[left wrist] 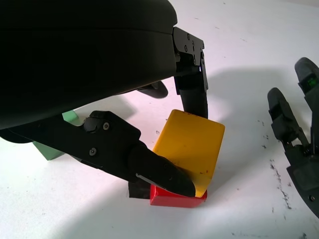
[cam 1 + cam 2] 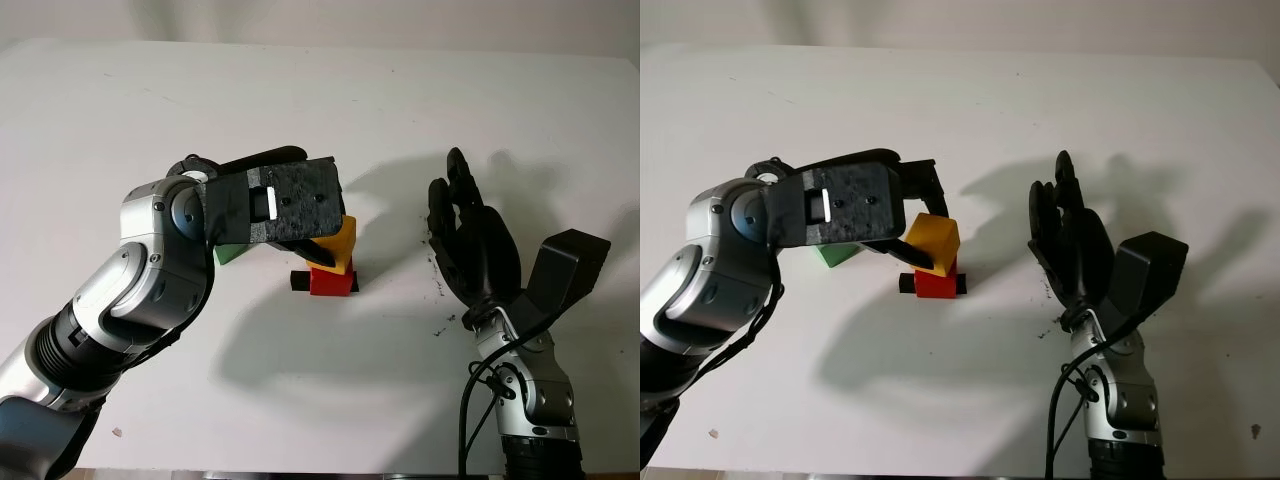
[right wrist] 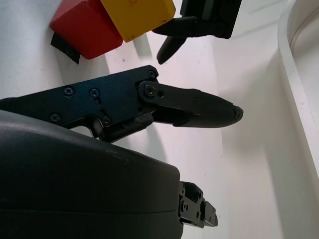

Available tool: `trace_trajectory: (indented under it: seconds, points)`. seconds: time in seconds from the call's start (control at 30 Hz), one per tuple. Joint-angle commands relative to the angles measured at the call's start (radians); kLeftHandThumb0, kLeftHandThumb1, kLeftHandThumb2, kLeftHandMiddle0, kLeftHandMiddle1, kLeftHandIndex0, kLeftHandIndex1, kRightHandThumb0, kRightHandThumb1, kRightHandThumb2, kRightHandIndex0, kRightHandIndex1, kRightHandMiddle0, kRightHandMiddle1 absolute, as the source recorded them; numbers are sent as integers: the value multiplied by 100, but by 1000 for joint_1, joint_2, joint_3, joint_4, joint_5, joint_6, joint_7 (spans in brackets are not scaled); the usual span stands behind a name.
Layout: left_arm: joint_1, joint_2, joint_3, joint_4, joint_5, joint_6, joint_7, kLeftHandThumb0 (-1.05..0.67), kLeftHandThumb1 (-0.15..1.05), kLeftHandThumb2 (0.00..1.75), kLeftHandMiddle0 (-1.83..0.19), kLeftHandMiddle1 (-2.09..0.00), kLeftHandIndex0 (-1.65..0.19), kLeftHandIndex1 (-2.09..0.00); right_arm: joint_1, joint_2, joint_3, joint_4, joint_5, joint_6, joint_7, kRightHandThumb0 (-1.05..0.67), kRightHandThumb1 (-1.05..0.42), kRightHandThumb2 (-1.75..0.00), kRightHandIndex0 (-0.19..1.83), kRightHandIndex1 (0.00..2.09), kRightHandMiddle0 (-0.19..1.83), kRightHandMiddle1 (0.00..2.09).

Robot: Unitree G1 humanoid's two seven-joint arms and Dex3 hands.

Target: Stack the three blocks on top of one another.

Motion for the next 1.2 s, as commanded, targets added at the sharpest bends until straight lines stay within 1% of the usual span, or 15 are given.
trace_trajectory:
  seconds: [0.0, 0.13, 0.23, 0.3, 0.4, 0.47, 0.57, 0.63, 0.7, 0.77, 0.83, 1.0, 1.1, 1.13, 1.17]
  points:
    - [15, 4, 18, -14, -11, -25, -4, -44, 104, 5, 2, -110, -17, -179, 7, -6, -4, -10, 1, -3, -1, -63, -105, -56, -19, 0, -19, 0]
    - [28, 0, 36, -6, -35, -63, -1, -45, 102, 5, -1, -122, -17, -147, 7, -6, -6, -10, 7, -4, 4, -63, -105, -56, -19, 0, -19, 0]
    - [30, 3, 37, -7, -40, -68, -3, -48, 102, 5, -3, -133, -11, -122, 6, -9, -6, -12, 9, 2, 5, -63, -105, -55, -19, 0, -19, 0]
    - [31, 6, 33, -13, -33, -63, -1, -51, 101, 5, 8, -111, -8, -111, 5, -12, -5, -10, 7, -3, 8, -64, -105, -56, -19, 0, -19, 0]
    - [36, 8, 32, -16, -27, -65, 2, -51, 100, 5, 8, -94, -6, -104, 6, -12, -9, -8, 11, -2, 11, -64, -105, -56, -19, 0, -19, 0]
    - [35, 10, 33, -15, -26, -66, 0, -51, 100, 5, 9, -89, -4, -102, 6, -10, -10, -10, 11, 1, 8, -64, -105, -55, -19, 0, -19, 0]
    - [41, 10, 38, -9, -23, -80, 5, -50, 99, 5, 4, -90, -4, -101, 5, -13, -7, -8, 6, -1, 9, -64, -105, -55, -19, 0, -19, 0]
    - [42, 10, 38, -7, -19, -84, 7, -50, 99, 5, 8, -87, -4, -100, 5, -16, -6, -7, 3, -3, 11, -64, -105, -56, -19, 0, -19, 0]
    - [41, 12, 37, -6, -13, -83, 5, -50, 99, 5, 7, -77, -6, -95, 5, -16, -6, -9, 3, -1, 10, -63, -105, -56, -19, 0, -19, 0]
    - [38, 18, 30, -3, 0, -83, 1, -50, 99, 5, -2, -37, -8, -80, 5, -15, -7, -10, 4, -1, 10, -62, -105, -57, -19, 0, -19, 0]
    - [35, 18, 27, -3, 8, -77, -4, -50, 100, 5, -7, -19, -8, -72, 4, -14, -9, -10, 8, 4, 7, -63, -105, -56, -19, 0, -19, 0]
    - [34, 31, 29, -10, 8, -89, -29, -53, 101, 6, -5, -9, -1, -64, 1, -15, -11, -13, 10, 16, 0, -63, -105, -55, -19, 0, -19, 0]
    - [29, 49, 37, -22, -11, -94, -73, -56, 102, 5, 3, -5, 1, -37, 2, -15, -14, -13, 16, 15, 5, -63, -105, -55, -19, 0, -19, 0]
    - [23, 61, 37, -31, -14, -91, -94, -60, 102, 5, 8, -5, 3, -23, 3, -15, -15, -14, 20, 14, 8, -63, -105, -55, -19, 0, -19, 0]
    - [15, 77, 38, -42, -18, -88, -119, -63, 102, 5, 11, -4, 6, -15, 4, -17, -14, -14, 19, 13, 10, -64, -105, -54, -19, 0, -19, 0]
